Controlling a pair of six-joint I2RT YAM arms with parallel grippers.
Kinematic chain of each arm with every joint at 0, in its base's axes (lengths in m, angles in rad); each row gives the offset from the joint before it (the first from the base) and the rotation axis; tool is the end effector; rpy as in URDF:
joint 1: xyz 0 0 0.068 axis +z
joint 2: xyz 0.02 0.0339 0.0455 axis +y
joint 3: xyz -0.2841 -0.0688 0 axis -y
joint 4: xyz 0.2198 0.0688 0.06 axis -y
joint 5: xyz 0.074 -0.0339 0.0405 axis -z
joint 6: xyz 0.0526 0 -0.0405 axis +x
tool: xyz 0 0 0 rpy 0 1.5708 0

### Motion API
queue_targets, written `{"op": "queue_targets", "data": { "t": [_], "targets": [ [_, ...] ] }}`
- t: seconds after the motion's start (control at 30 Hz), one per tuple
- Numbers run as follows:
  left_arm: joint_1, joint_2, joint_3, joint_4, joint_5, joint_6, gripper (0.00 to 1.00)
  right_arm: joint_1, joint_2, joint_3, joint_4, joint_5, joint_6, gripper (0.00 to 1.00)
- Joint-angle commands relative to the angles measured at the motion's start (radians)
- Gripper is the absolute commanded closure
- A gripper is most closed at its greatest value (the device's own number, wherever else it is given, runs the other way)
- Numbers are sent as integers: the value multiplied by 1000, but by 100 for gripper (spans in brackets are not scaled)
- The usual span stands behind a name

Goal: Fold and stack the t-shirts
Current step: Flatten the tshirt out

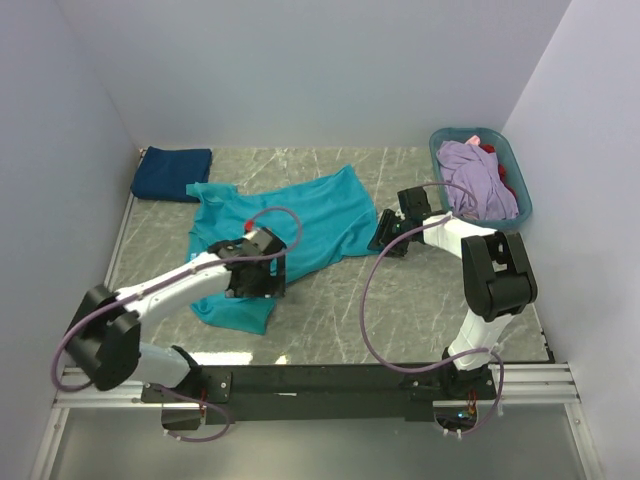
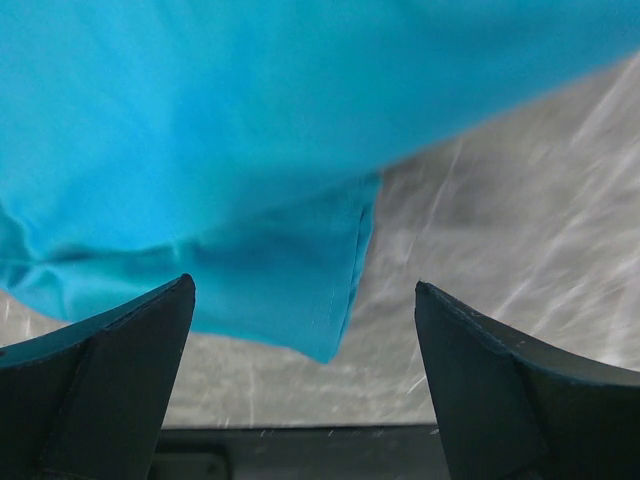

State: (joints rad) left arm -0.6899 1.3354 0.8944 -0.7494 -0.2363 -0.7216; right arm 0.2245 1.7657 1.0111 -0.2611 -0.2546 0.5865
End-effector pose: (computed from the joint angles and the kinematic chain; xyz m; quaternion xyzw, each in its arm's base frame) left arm 0.1811 -0.1334 0.2340 -0.0377 0.9746 -0.0337 0.2180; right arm 0.3306 0.0891 0.1792 0.1375 0.9446 0.2194 0.2016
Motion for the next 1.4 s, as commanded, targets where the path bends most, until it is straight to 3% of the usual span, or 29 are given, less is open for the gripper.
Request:
{"op": "queue_targets", "data": {
  "t": [0.0,0.23,0.43,0.53,0.63,0.67,0.7,0.8,1.03,1.37],
  "targets": [
    [-87,77,58,-91,-17,-15,3,-4,15,24,10,17,7,45],
    [-226,264,149,-192,-195,-45,9,-4,14,27,5,26,6,45],
    [-306,399,199,-283,-339,-102,26,-4,23,34,13,20,7,46],
    [-326,438,202,-317,-380,-125,40,-4,24,38,16,20,7,47],
    [-338,436,207,-335,-397,-137,69,-4,34,46,17,26,10,48],
    [-339,427,222,-343,-403,-141,90,-5,37,49,16,28,12,49],
    [-347,397,231,-361,-409,-145,99,-4,44,64,14,28,12,50],
    [-352,285,277,-377,-402,-121,99,-7,55,108,0,40,13,57],
    [-303,53,368,-430,-298,-56,99,-7,132,314,-85,80,4,99],
    [-34,-217,269,-361,-87,48,99,-59,212,650,-325,305,-53,100]
  ]
}}
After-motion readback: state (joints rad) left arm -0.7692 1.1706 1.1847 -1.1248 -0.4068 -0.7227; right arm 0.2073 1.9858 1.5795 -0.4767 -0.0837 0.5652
